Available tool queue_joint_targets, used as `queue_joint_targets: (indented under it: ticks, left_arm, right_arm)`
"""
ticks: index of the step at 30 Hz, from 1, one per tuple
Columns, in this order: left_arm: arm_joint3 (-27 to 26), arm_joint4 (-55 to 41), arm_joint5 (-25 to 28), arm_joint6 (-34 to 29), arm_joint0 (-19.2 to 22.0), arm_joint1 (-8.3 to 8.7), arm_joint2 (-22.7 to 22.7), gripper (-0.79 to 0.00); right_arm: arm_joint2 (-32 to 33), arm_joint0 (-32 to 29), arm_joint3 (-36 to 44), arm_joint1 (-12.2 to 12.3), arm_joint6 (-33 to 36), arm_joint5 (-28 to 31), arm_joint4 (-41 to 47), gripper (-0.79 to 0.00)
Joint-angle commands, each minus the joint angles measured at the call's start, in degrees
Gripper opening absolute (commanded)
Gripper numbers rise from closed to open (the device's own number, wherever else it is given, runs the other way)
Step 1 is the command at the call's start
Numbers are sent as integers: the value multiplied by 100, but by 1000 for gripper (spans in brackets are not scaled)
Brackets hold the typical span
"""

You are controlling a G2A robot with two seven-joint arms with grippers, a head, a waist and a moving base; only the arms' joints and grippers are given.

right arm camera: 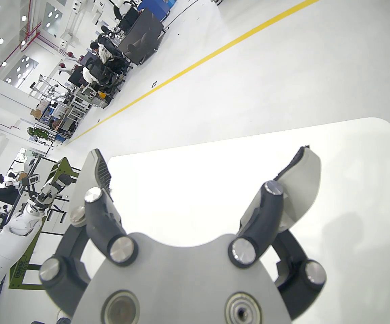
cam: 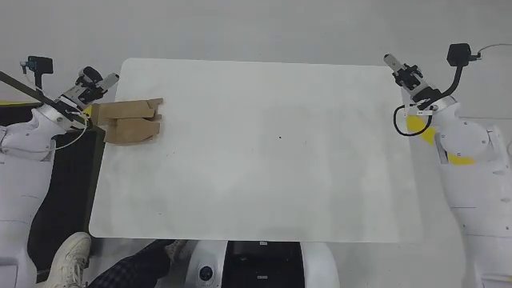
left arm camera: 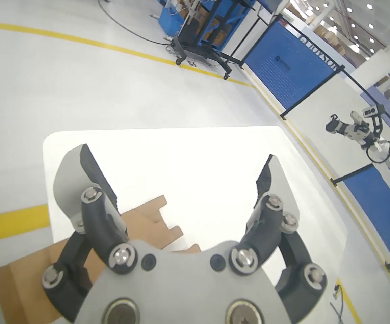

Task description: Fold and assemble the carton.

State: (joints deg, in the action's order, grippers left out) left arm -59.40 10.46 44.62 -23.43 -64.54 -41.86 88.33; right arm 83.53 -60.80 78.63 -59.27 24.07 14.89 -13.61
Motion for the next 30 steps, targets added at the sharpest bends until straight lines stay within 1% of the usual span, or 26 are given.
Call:
queue_joint_targets:
  ticks: [1, 4, 17, 18, 20, 21, 27, 30]
  left_arm:
    - [13, -280, -179, -290, -68, 40, 179, 0]
    - [54, -492, -246, -607, -143, 85, 357, 0]
    - [54, -492, -246, -607, -143, 85, 357, 0]
    - [93, -483, -305, -592, -150, 87, 373, 0]
    - [152, -416, -500, -574, -160, 109, 478, 0]
    - [164, -390, -514, -648, -184, 128, 543, 0]
    - [567, -222, -616, -1183, -191, 305, 1118, 0]
    - [748, 23, -756, -1503, -127, 383, 1250, 0]
  right_arm:
    - [0, 0, 0, 0, 0, 0, 0, 0]
    - [0, 0, 0, 0, 0, 0, 0, 0]
    - [0, 0, 0, 0, 0, 0, 0, 0]
    - [0, 0, 0, 0, 0, 0, 0, 0]
    - [0, 0, 0, 0, 0, 0, 0, 0]
    - [0, 0, 0, 0, 0, 0, 0, 0]
    - [0, 0, 0, 0, 0, 0, 0, 0]
    - [0, 0, 0, 0, 0, 0, 0, 0]
